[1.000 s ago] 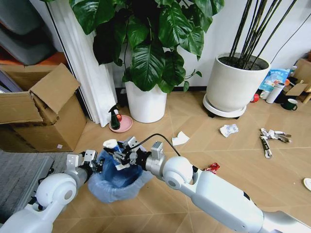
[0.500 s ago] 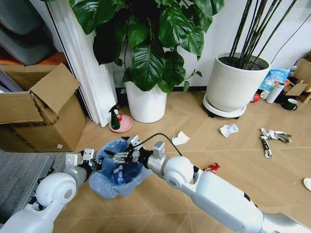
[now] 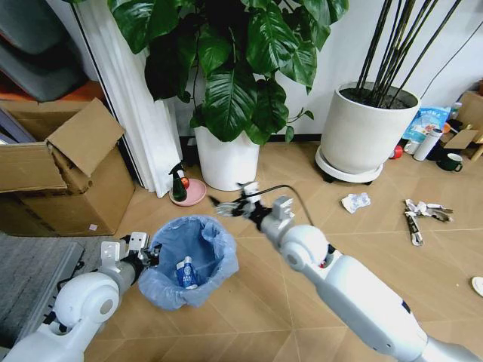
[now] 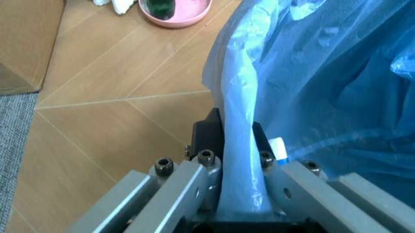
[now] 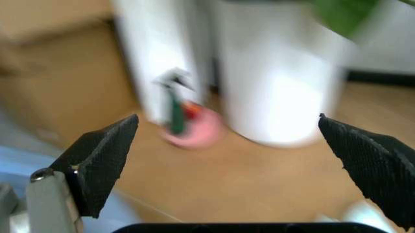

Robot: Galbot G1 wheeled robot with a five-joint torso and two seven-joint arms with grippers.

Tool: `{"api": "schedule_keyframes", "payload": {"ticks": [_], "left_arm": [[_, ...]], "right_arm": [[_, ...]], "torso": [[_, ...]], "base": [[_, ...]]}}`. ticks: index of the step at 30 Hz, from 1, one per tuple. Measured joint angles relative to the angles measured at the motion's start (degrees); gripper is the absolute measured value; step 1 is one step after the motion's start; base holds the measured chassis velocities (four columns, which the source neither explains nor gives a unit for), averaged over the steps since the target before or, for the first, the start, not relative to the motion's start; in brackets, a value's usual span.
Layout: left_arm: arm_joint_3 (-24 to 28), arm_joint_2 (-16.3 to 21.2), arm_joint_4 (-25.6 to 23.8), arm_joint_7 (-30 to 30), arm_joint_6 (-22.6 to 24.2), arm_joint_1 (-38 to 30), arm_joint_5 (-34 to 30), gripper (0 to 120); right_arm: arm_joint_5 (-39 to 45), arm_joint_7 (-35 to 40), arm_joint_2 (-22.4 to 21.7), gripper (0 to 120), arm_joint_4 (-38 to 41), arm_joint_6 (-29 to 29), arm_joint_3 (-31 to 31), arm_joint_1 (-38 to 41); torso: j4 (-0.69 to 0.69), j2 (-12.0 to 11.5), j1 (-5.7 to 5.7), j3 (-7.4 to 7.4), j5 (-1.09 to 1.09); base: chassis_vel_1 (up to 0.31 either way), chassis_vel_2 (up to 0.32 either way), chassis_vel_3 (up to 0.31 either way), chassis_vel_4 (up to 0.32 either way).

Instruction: Pick up the trash bin and place the garbage on the floor into it.

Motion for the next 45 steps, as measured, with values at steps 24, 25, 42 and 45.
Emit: {"api": "schedule_keyframes", "payload": {"ticks": [24, 25, 42, 45], "left_arm": [[0.93, -1.47, -0.04, 2.65, 0.00, 0.08, 3.00, 0], [1.10, -1.45, 0.13, 2.74, 0.00, -0.07, 3.03, 0], [1.88, -1.05, 1.08, 3.86, 0.00, -0.54, 3.33, 0], [2.03, -1.00, 1.12, 4.12, 0.01, -0.60, 3.48, 0]], "right_arm": [[-4.91, -1.84, 7.66, 100, -32.39, 4.52, 26.31, -12.31], [-4.94, -1.76, 8.32, 100, -34.22, 4.68, 27.00, -11.92], [-6.33, -3.58, 11.38, 99, -44.44, 6.01, 29.22, -7.58], [-6.40, -3.68, 11.63, 89, -45.04, 6.03, 29.57, -7.22]], "torso": [[0.01, 0.00, 0.00, 0.00, -0.02], [0.01, 0.00, 0.00, 0.00, -0.02], [0.01, 0.00, 0.00, 0.00, -0.03], [0.01, 0.00, 0.00, 0.00, -0.03]], "base": [[0.000, 0.000, 0.000, 0.000], [0.000, 0.000, 0.000, 0.000], [0.000, 0.000, 0.000, 0.000], [0.000, 0.000, 0.000, 0.000]]}}
